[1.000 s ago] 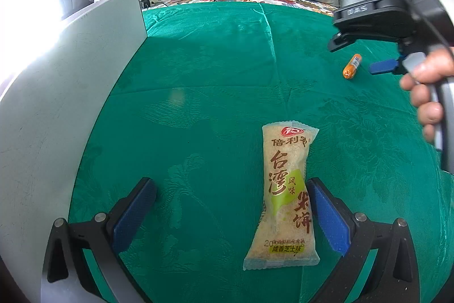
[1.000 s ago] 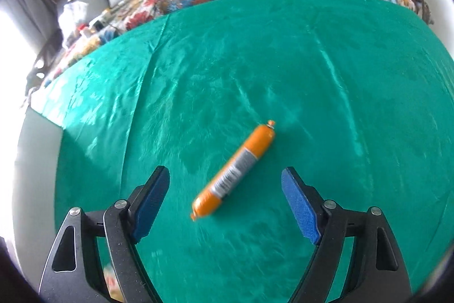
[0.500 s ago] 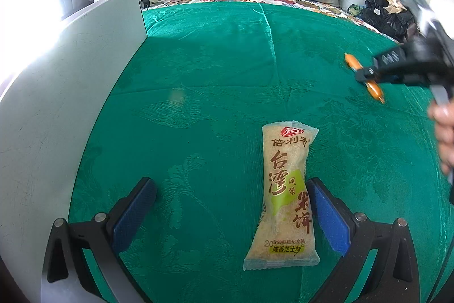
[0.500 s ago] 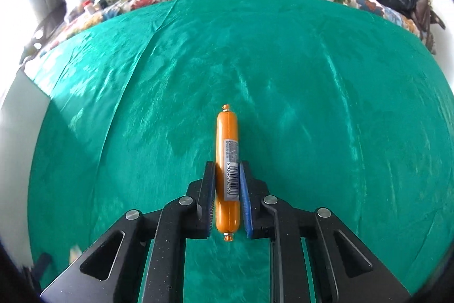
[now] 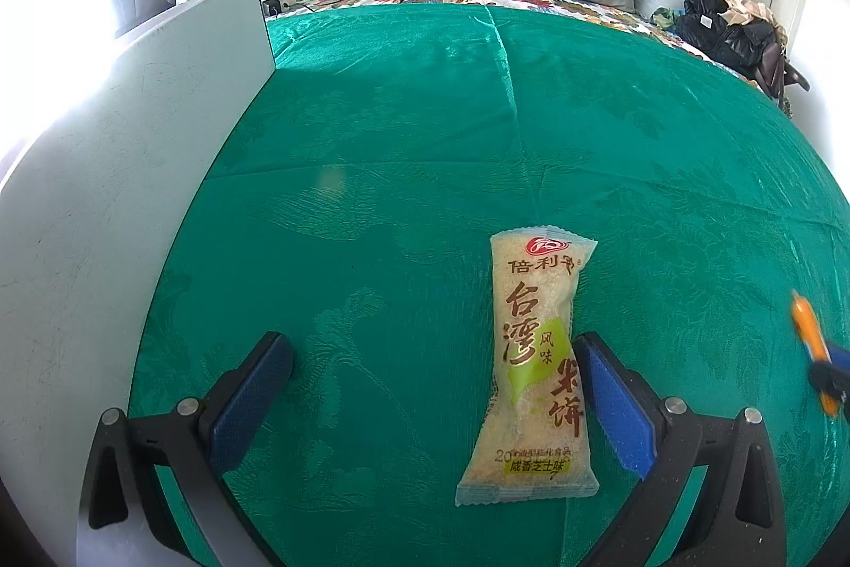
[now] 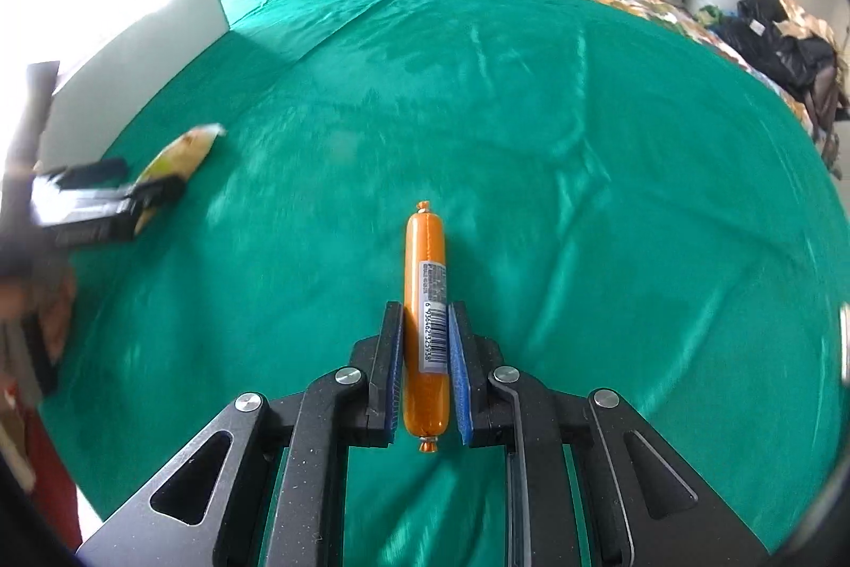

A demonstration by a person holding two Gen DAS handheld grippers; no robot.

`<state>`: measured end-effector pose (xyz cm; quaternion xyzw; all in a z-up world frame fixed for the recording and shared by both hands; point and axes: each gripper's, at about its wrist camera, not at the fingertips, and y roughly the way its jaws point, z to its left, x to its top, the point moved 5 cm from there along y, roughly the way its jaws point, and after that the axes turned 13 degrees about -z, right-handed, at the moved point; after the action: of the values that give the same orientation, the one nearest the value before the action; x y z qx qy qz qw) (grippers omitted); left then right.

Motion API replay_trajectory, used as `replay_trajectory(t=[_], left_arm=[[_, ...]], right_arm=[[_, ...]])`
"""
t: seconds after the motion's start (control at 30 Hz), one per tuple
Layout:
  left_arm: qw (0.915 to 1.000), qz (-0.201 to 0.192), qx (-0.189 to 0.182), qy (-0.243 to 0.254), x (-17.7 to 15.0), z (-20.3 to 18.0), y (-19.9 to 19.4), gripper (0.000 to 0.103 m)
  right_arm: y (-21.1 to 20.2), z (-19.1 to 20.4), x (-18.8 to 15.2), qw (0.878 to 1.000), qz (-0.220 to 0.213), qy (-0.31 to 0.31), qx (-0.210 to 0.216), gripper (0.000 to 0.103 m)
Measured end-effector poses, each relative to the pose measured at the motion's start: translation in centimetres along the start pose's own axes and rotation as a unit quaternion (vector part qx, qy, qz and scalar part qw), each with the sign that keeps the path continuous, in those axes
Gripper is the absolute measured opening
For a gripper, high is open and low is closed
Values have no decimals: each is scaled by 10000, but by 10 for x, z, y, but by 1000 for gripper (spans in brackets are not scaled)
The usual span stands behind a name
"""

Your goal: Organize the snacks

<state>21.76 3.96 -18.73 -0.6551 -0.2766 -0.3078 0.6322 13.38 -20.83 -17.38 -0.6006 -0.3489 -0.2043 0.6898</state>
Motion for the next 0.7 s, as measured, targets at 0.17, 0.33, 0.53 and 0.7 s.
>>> replay_trajectory(t=[0.17,0.33,0.53,0.7], left_arm=[[10000,0,-1,-1,0,0,0,103],[10000,3,-45,22,-1,0,-1,103],[10000,2,-46,23,0,0,-1,103],[10000,1,-47,22,-1,0,-1,103]], right_arm=[[-18,-9,-22,9984,-394,159,-367,23],[-18,-10,-25,9960,-651,277,-537,55],[-12,-6,-21,9974,-573,97,-433,73],[-20,-7,-31,9974,-585,97,-414,74]])
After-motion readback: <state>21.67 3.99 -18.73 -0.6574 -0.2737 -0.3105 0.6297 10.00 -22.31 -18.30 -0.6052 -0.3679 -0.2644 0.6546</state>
